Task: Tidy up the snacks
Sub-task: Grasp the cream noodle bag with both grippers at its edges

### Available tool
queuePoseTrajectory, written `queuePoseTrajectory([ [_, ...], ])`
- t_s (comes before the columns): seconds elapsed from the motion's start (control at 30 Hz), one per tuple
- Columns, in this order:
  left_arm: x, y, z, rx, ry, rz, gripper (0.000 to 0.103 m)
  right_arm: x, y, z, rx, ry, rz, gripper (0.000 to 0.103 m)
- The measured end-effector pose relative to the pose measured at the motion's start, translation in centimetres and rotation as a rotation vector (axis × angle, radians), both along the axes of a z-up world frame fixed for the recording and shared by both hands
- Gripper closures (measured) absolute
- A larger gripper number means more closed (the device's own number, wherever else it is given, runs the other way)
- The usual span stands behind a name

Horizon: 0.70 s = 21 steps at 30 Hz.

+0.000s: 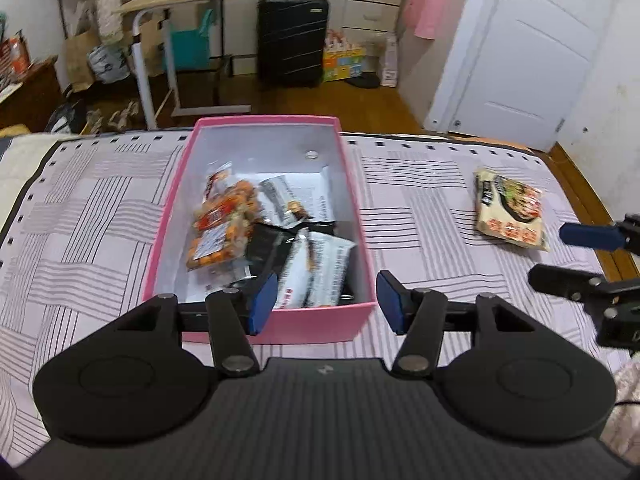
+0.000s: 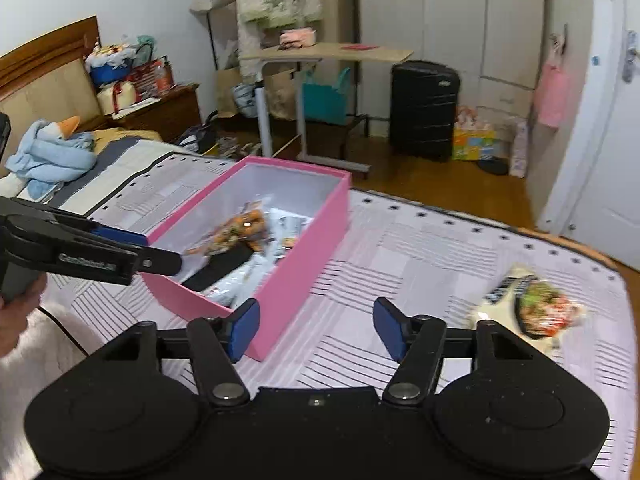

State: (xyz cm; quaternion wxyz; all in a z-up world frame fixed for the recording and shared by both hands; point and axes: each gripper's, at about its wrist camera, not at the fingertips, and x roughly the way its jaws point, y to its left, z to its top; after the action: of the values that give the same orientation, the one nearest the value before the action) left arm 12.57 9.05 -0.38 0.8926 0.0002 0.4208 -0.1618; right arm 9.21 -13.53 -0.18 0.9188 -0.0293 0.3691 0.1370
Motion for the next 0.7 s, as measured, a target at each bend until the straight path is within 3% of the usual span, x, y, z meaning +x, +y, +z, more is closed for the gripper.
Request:
queuePoseTrajectory([
  [0.2,-1.4,-3.0,1.5,-0.003,-0.014,-0.088,0.047,-2.2,-3.6,0.6,-0.005,-0.029,-0.042,0.027],
  [0.43,-0.9,-7.5,1.7,0.029,-0.027,-0.17,0.038,-3.1,-7.0,0.9,-0.022,-0.095,-0.078,0.015],
  [0.6,1.3,-10.7,1.0,-0.002,-0.009,-0.212,0.025,-1.4,-9.7,0.2,-0.005,-0.095,-0.108,0.014],
  [0.7,3.3,-13.3,0.1,-0.007,0.002,-0.262,0.024,0.8,-11.8,-1.1,-0.002,-0.062,-0.163,0.014],
])
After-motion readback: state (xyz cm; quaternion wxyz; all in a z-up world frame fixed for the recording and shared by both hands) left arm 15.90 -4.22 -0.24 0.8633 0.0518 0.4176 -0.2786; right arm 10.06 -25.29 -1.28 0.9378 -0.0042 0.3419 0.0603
